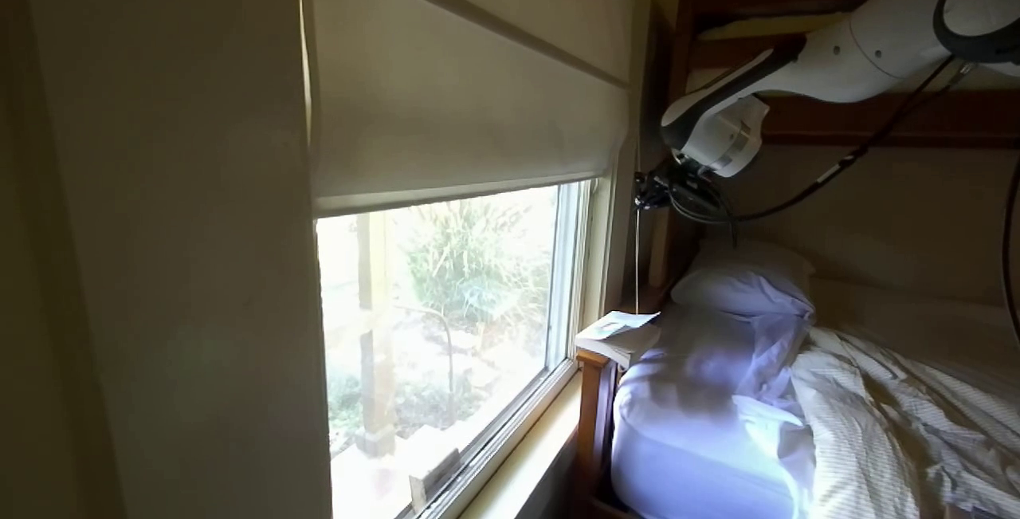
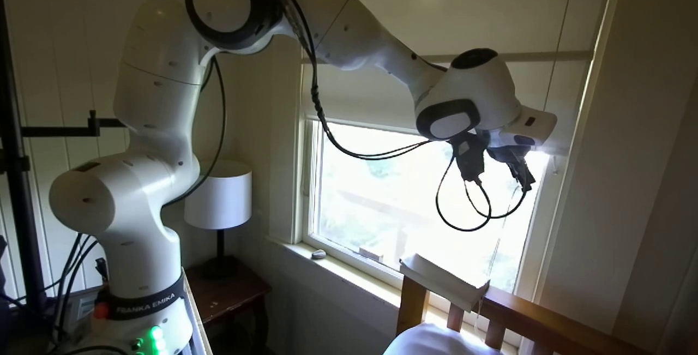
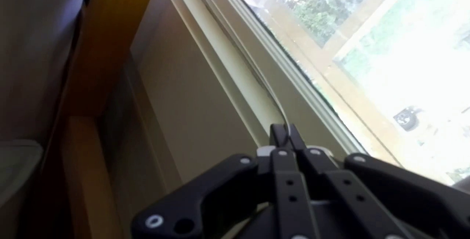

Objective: Pull the white cord on the right side of the window

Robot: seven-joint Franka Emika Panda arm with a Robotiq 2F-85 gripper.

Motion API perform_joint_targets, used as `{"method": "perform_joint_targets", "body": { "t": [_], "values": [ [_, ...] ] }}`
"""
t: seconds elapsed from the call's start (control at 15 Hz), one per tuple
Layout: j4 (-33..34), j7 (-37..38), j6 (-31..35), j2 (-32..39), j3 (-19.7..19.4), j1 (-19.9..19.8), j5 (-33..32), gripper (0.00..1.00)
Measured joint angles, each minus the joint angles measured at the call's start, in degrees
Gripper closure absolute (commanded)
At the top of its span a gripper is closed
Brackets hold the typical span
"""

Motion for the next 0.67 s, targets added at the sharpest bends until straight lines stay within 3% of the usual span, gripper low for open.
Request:
{"method": "perform_joint_targets", "body": {
  "t": [0.13,0.67],
  "values": [
    [-0.23,0.71,1.86,0.01,-4.82,3.75,-1.39,1.0],
    [-0.83,2.12,4.43,0.09,-7.86,5.8,-5.15,1.0]
  ]
}}
